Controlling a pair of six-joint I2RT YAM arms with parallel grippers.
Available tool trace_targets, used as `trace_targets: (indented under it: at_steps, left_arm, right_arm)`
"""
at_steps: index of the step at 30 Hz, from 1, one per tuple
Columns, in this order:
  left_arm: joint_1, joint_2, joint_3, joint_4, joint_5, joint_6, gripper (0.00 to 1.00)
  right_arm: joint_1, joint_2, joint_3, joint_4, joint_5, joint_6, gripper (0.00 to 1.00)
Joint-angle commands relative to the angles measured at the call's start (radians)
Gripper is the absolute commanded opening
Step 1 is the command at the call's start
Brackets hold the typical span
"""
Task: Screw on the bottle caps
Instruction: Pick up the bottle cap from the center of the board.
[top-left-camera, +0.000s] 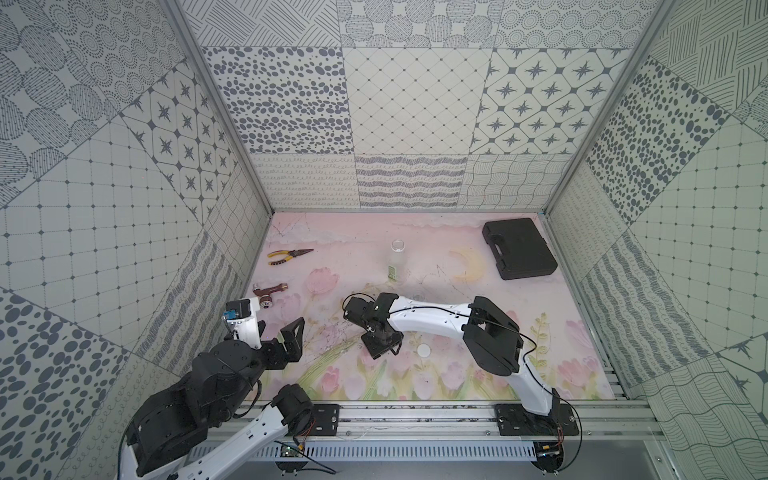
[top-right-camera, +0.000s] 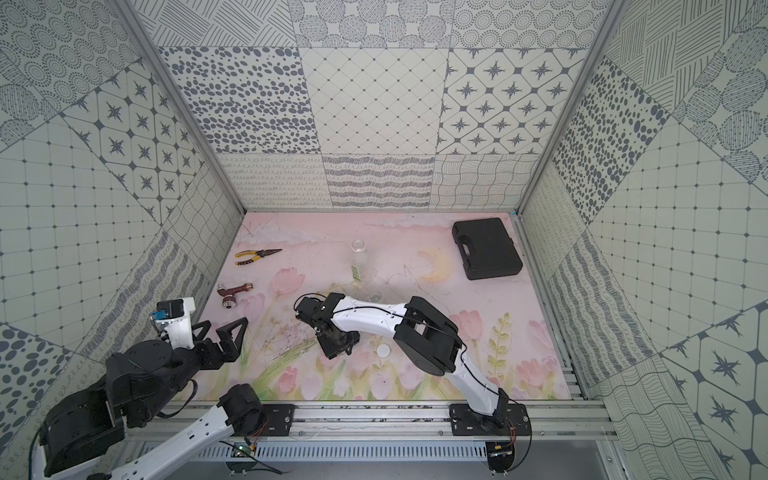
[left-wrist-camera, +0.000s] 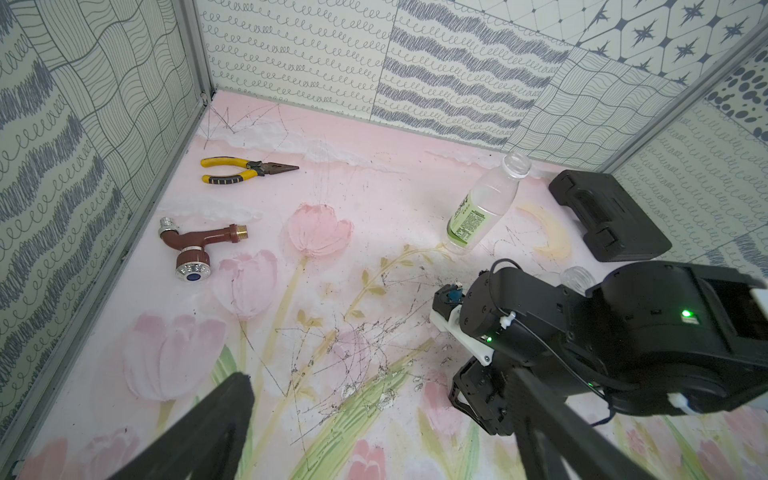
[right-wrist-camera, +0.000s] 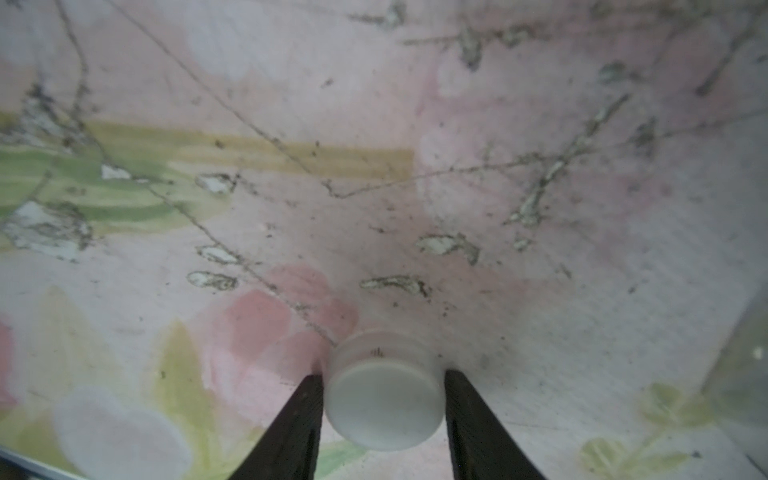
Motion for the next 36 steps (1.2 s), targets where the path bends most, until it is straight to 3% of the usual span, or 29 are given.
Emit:
trace_targets:
  at_steps: [1, 7, 20, 34, 36]
  left_arm:
    - [0.002, -0.008, 0.000, 0.050, 0.008, 0.021, 1.00]
    - [0.002, -0.010, -0.001, 0.051, 0.008, 0.021, 1.00]
    - [0.002, 0.000, -0.014, 0.073, 0.019, 0.030, 1.00]
    - [0.002, 0.033, -0.036, 0.112, -0.022, 0.036, 1.00]
    - [0.001, 0.019, -0.057, 0.154, 0.020, 0.065, 1.00]
  right_arm:
    - [0.007, 0.027, 0.031, -0.015, 0.018, -0.014, 0.50]
    - [0.012, 0.024, 0.042, -0.027, 0.023, -0.016, 0.44]
    - [0.029, -0.071, 0.047, -0.052, 0.013, -0.025, 0.41]
    - [0.038, -0.393, -0.192, -0.076, 0.059, 0.045, 0.41]
    - [0.040, -0.455, -0.250, -0.085, 0.072, 0.070, 0.42]
